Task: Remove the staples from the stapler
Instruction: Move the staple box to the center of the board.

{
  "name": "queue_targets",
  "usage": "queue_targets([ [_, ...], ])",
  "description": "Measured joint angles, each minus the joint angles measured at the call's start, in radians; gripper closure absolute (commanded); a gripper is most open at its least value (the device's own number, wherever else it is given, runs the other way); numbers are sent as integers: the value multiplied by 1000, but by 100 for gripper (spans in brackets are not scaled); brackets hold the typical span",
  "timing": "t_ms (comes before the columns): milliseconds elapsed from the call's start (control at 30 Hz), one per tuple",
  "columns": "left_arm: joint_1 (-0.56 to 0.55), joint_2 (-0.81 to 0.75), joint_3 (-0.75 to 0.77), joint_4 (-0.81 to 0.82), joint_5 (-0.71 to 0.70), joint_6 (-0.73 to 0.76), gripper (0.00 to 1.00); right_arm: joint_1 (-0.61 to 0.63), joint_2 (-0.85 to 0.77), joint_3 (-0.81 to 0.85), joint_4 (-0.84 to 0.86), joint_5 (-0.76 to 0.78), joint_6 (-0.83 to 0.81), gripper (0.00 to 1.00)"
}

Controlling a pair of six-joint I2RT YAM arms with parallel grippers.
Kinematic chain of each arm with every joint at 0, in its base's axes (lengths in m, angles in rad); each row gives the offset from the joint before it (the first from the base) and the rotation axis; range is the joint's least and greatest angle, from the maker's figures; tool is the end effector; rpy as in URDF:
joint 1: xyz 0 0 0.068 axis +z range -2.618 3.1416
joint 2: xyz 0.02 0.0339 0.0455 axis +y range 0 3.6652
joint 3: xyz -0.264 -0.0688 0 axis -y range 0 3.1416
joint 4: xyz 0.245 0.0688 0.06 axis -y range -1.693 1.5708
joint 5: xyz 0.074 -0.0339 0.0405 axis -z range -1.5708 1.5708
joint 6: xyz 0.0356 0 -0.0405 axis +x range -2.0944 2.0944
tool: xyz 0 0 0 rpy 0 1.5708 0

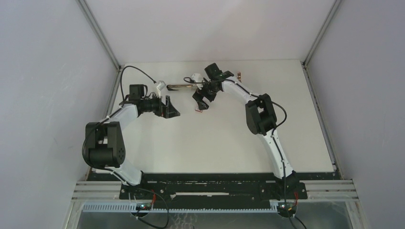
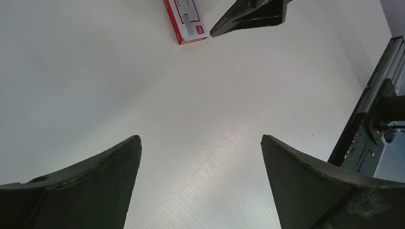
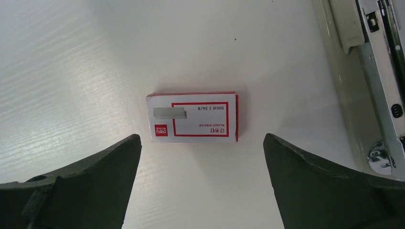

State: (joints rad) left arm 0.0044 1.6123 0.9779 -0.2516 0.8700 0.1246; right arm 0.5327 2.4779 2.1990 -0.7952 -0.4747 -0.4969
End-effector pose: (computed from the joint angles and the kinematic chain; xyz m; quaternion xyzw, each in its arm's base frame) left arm 0.3253 -0.0258 0.2053 0.1925 0.8442 -0.3765 0.3294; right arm 0.4486 0.2834 0.1735 -0.5142 0.7916 0.2322 0.2348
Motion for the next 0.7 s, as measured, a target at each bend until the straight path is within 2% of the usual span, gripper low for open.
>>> queue_targets([
  [700, 0, 13, 0, 3, 7, -9, 0, 42, 23, 5, -24, 82, -65, 1],
])
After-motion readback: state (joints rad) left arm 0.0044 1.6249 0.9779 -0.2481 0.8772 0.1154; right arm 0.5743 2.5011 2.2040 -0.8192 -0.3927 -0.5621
